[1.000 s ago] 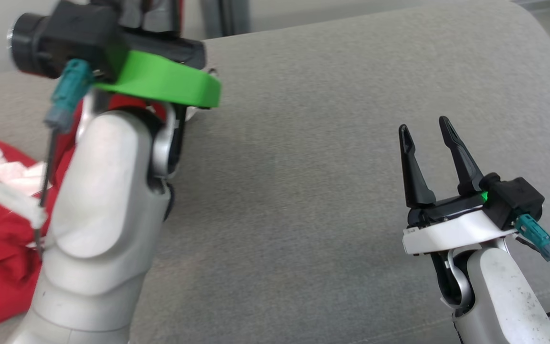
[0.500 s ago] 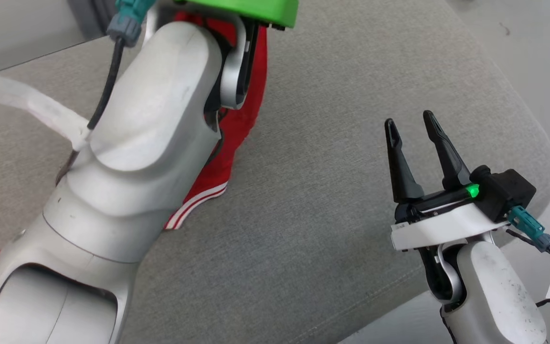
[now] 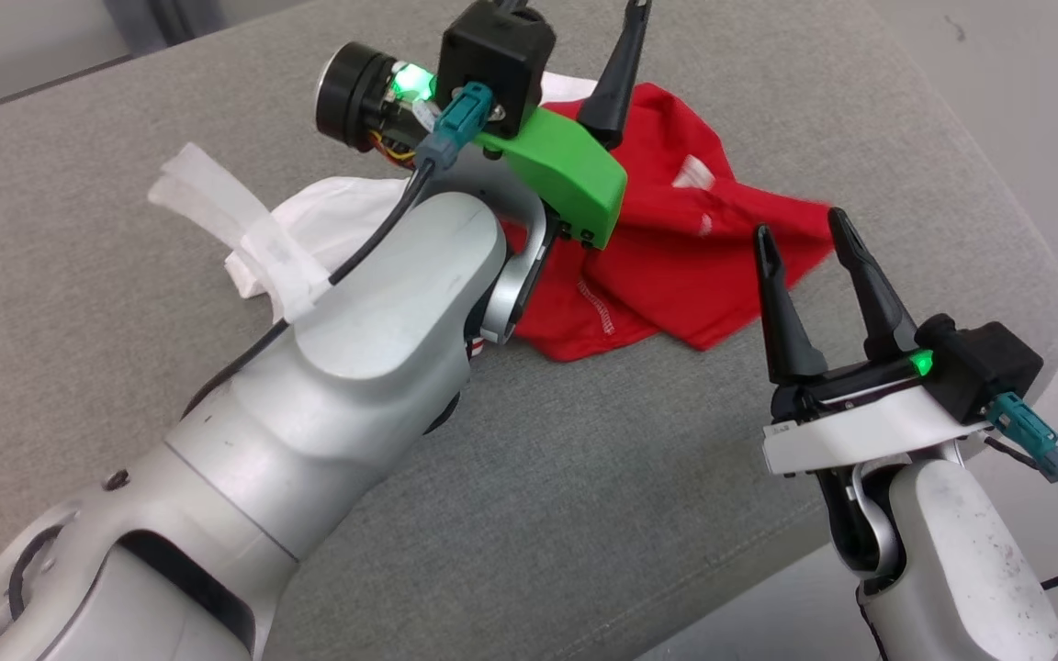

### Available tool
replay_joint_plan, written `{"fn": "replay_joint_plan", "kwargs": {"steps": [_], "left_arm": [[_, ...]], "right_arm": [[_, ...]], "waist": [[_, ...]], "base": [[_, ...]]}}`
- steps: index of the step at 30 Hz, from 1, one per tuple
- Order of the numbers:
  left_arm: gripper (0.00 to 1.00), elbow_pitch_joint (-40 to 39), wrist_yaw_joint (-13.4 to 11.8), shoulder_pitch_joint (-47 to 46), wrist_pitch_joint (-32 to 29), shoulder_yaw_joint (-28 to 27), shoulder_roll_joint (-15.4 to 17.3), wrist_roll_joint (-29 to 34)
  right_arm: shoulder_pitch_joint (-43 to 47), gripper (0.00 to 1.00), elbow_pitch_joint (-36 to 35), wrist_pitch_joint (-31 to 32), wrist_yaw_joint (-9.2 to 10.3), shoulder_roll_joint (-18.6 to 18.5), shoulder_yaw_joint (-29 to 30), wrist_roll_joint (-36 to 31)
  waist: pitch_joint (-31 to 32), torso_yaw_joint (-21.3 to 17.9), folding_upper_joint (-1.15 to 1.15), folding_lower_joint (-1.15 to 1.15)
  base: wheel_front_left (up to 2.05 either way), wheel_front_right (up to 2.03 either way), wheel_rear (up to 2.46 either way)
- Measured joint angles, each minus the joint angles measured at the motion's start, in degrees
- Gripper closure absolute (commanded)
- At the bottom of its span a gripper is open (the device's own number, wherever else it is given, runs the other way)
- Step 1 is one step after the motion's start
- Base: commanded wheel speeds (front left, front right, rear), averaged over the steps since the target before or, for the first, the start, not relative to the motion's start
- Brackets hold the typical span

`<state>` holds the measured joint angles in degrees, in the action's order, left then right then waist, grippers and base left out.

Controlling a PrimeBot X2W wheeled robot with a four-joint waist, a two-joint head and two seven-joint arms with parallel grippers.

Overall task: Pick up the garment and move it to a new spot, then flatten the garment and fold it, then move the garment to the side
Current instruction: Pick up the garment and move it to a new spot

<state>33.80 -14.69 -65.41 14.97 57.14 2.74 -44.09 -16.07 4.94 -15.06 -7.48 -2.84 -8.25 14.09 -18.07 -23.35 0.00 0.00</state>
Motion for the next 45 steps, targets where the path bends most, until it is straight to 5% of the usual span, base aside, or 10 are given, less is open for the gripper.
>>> {"fn": "replay_joint_plan", "kwargs": {"steps": [5,17,28,37,45], "left_arm": [[0.0,-3.88,-0.75,5.31,0.16,-8.09,0.58,4.54],[0.0,-21.73,4.14,33.42,0.16,-20.51,12.78,15.01],[0.0,-28.6,7.14,55.21,0.18,-32.07,7.42,22.34],[0.0,-29.78,10.36,62.31,0.18,-38.79,1.8,30.53],[0.0,-30.34,12.69,63.64,0.18,-42.5,0.35,32.81]], "right_arm": [[0.9,0.0,-0.22,0.0,0.0,-0.01,2.33,-3.46],[5.6,0.0,0.24,0.0,-0.01,0.04,4.32,-8.28],[9.99,0.0,0.69,0.0,-0.01,0.03,5.03,-8.48],[11.37,0.0,1.0,0.0,-0.01,0.02,4.68,-7.91],[11.41,0.0,1.23,0.0,-0.01,0.02,4.68,-7.7]], "waist": [[1.16,4.62,0.0,0.0],[7.55,16.02,0.0,0.0],[14.2,21.11,0.0,0.0],[16.37,20.87,0.0,0.0],[16.64,20.39,0.0,0.0]], "base": [[0.0,0.0,0.0],[0.0,0.0,0.0],[0.0,0.0,0.0],[0.0,0.0,0.0],[0.0,0.0,0.0]]}}
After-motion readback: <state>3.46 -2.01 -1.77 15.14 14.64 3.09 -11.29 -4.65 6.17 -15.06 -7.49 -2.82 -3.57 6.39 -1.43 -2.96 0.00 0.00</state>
